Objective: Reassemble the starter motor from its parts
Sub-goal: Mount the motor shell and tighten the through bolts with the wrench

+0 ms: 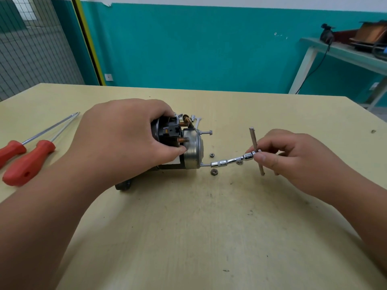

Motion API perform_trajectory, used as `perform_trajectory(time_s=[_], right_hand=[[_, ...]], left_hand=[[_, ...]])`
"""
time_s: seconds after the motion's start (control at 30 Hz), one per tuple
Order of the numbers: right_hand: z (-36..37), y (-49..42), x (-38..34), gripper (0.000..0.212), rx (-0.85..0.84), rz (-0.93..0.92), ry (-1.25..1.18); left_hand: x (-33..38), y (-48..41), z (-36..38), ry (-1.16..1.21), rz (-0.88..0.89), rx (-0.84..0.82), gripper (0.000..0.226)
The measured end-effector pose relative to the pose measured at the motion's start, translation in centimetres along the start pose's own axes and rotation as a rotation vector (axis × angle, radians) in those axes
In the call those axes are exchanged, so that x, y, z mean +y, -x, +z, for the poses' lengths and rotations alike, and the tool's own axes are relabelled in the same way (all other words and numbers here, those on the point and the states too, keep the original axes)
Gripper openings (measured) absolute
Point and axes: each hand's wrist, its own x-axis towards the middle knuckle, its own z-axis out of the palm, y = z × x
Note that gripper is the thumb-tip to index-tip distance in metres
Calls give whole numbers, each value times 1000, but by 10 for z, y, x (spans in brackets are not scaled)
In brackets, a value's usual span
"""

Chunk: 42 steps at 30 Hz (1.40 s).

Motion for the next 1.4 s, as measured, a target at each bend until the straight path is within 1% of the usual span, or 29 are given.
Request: perform_trajectory(time_s=[0.03, 0.1, 0.2, 0.3, 0.33, 0.4, 0.47, 0.5, 0.6, 0.67, 0.73, 0.8, 0.83, 0.97, 1.07, 1.17, 1.27, 1.33, 1.4], right_hand=[[1, 0, -1, 22, 10, 9, -4], [2, -1, 1, 8, -5, 16, 10], [5, -1, 4, 25, -13, 18, -88], [7, 0, -1, 32, 57, 13, -237], [6, 2, -3, 30, 90, -12, -274], [4, 5, -9, 21, 144, -72, -351], [0, 8, -16, 11, 177, -140, -430], [-2, 9, -20, 11, 188, -159, -477], [-13, 11, -32, 30, 189, -188, -687], [-19, 9, -43, 29, 175, -240, -680], [-21, 4, -58, 26, 154, -292, -570], [-20, -3, -71, 36, 143, -318, -493], [-19, -7, -77, 36, 151, -332, -477], [-17, -23, -95, 21, 245, -394, -428], [-15, -37, -106, 10, 318, -453, -403], [-9, -57, -123, 8, 382, -466, -532], [6, -77, -143, 14, 317, -468, -760], [18, -86, -154, 19, 272, -484, -822], [27, -91, -160, 21, 262, -488, -860]], left_hand=[[0, 0, 0, -3, 5, -4, 51], [1, 0, 0, -8, 9, -16, 52], [1, 0, -1, 15, -5, -22, 52], [-2, 0, -6, 104, -35, -23, 51], [-3, 0, -7, 139, -42, -27, 51], [-3, -1, -10, 206, -60, -33, 54], [-2, -1, -11, 268, -85, -26, 51], [-1, -1, -11, 299, -97, -21, 49], [3, -1, -11, 433, -140, 21, 49], [7, 0, -11, 519, -152, 24, 51], [10, 2, -10, 575, -120, -5, 53], [12, 3, -9, 613, -98, -18, 54], [12, 3, -7, 630, -98, -15, 54], [9, 1, -4, 724, -145, 47, 50], [3, -1, -2, 898, -241, 132, 43], [-1, -2, 4, 1064, -352, 207, 40], [-5, -2, 12, 1101, -418, 240, 42], [-9, -3, 16, 1120, -454, 253, 44], [-13, -5, 19, 1147, -484, 269, 44]])
